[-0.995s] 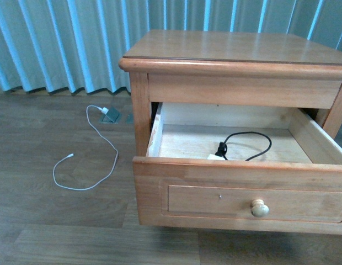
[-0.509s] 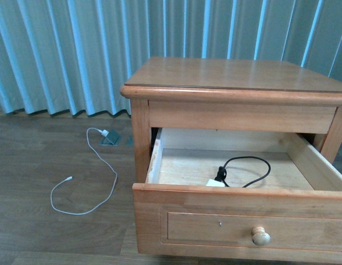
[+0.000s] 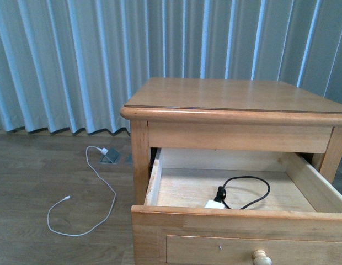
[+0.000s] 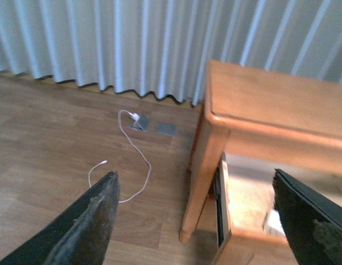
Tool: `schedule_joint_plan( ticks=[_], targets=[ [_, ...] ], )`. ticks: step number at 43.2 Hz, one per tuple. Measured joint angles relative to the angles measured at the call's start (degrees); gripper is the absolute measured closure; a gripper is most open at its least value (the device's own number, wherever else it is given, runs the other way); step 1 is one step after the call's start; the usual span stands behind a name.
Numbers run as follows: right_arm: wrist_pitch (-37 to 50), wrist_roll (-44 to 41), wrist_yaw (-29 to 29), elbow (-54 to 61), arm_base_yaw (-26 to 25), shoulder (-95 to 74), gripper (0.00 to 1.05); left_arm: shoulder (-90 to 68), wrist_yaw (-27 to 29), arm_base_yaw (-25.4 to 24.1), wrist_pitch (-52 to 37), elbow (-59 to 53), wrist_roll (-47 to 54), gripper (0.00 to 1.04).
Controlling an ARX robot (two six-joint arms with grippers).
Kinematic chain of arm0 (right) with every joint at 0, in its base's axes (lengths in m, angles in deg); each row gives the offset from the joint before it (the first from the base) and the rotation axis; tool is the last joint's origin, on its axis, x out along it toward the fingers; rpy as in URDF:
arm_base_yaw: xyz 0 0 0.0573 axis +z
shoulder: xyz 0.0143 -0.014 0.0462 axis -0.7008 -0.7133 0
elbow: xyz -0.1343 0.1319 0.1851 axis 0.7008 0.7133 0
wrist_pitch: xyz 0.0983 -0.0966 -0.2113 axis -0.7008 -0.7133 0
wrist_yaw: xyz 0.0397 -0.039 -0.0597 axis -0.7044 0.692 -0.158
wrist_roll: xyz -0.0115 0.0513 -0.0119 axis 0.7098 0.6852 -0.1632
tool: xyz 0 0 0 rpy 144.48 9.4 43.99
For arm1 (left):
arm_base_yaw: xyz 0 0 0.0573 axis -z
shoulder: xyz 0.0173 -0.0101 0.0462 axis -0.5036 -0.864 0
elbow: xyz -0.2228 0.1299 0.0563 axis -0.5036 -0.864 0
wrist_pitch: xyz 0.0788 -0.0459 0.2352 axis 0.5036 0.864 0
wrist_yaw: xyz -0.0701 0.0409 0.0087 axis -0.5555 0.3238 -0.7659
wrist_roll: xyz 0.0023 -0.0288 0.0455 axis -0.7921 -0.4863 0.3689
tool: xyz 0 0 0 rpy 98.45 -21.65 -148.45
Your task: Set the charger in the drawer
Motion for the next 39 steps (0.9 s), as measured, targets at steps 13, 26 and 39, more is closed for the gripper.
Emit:
schedule_joint_plan(
  ticks=[13,26,39],
  targets=[
    [0.00,0.00,0.00,0.00,0.00,0.00,0.08,14.58,-23.04,-16.48,1.29,-12.52,7.96,0.73],
    [0.00,0.00,0.00,0.00,0.00,0.00,0.08,23.30,-35.47,-29.38,3.15,-19.37,8.70,1.01],
    [0.00,0.00,0.00,0.00,0.00,0.00,0.08,34.84,-48.35,-41.18,11.61,-22.93,8.83,1.01]
  ],
)
